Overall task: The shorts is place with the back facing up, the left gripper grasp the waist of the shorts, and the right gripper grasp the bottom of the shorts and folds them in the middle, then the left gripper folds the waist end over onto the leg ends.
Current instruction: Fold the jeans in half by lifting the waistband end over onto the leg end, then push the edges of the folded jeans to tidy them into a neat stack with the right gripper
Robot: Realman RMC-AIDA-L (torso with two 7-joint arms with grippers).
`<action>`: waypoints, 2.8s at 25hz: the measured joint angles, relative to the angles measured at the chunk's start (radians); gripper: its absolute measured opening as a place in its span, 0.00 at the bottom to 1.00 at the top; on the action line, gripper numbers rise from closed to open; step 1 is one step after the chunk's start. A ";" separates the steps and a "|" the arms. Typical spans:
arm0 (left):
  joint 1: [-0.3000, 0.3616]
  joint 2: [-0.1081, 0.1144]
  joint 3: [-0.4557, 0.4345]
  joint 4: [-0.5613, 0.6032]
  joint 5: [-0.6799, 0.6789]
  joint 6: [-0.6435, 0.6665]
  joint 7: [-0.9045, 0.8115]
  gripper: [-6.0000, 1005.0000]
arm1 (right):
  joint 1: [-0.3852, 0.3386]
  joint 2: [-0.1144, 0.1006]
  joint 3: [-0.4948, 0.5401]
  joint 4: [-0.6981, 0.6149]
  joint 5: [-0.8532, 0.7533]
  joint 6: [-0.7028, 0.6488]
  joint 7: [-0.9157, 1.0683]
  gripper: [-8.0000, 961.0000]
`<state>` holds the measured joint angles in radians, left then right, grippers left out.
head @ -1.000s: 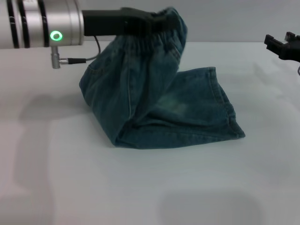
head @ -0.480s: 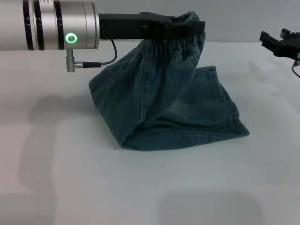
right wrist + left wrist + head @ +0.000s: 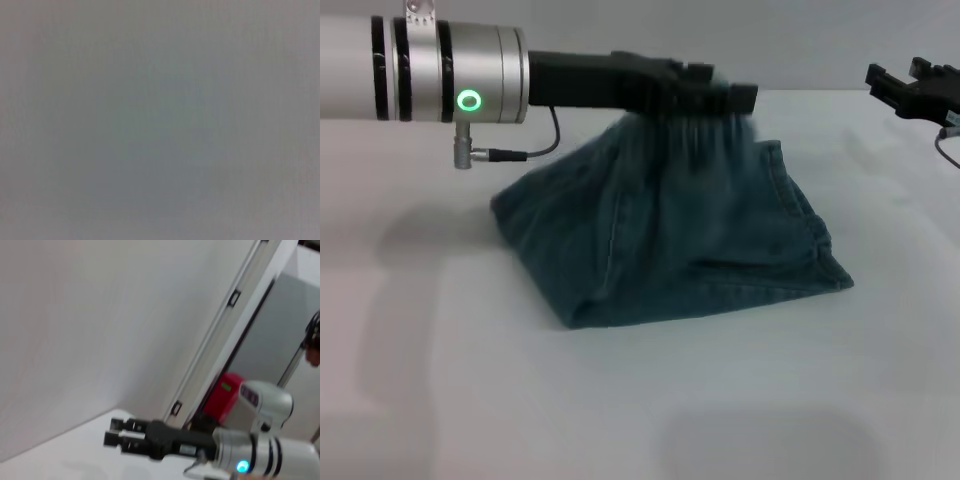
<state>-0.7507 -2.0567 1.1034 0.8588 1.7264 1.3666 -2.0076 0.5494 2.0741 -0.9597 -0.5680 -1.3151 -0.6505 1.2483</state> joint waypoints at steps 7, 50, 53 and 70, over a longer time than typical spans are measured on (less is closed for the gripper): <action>-0.019 0.000 0.002 0.081 0.173 0.010 -0.043 0.83 | 0.004 0.001 -0.002 0.001 0.001 -0.011 -0.002 0.67; 0.356 0.000 -0.140 0.065 -0.325 -0.231 0.257 0.83 | 0.401 -0.070 -0.143 -0.109 -0.983 -0.498 0.919 0.67; 0.360 0.000 -0.140 0.064 -0.326 -0.230 0.258 0.83 | 0.388 -0.027 -0.145 -0.114 -1.002 -0.458 0.900 0.67; 0.365 0.002 -0.142 0.065 -0.326 -0.209 0.243 0.83 | 0.337 0.002 -0.159 -0.093 -0.934 -0.388 0.830 0.67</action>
<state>-0.3856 -2.0552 0.9616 0.9242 1.3999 1.1580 -1.7649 0.8868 2.0762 -1.1185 -0.6607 -2.2489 -1.0385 2.0787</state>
